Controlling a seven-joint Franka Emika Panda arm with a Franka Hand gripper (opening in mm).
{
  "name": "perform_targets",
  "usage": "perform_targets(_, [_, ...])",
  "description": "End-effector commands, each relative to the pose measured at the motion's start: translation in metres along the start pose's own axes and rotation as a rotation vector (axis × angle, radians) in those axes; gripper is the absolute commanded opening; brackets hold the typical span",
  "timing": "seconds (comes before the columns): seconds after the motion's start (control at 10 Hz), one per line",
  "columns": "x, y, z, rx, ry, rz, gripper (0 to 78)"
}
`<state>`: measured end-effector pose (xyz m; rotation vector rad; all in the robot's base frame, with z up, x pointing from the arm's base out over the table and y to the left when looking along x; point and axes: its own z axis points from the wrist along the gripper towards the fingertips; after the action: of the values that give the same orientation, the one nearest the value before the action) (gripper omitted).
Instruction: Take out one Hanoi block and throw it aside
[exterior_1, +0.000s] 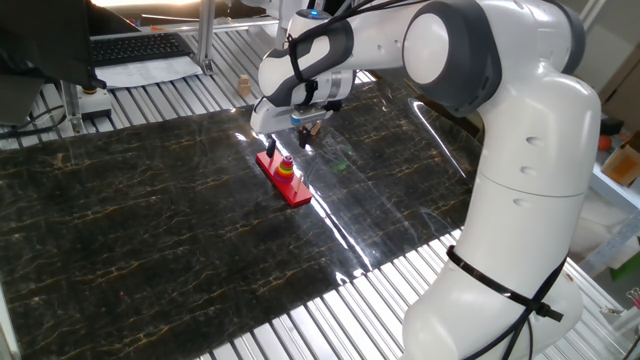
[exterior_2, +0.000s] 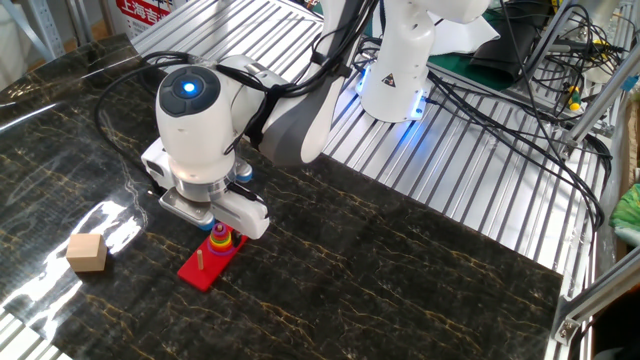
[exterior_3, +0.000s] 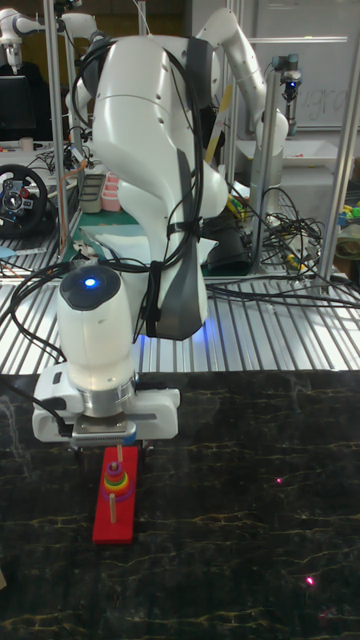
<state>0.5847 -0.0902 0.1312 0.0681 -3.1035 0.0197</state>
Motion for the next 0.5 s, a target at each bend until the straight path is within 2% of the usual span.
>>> perform_targets(0.1, [0.0035,-0.0006,0.0181,-0.006,0.011,-0.013,77.4])
perform_targets(0.5, [0.0037,-0.0006,0.0174,-0.012,0.003,-0.011,77.4])
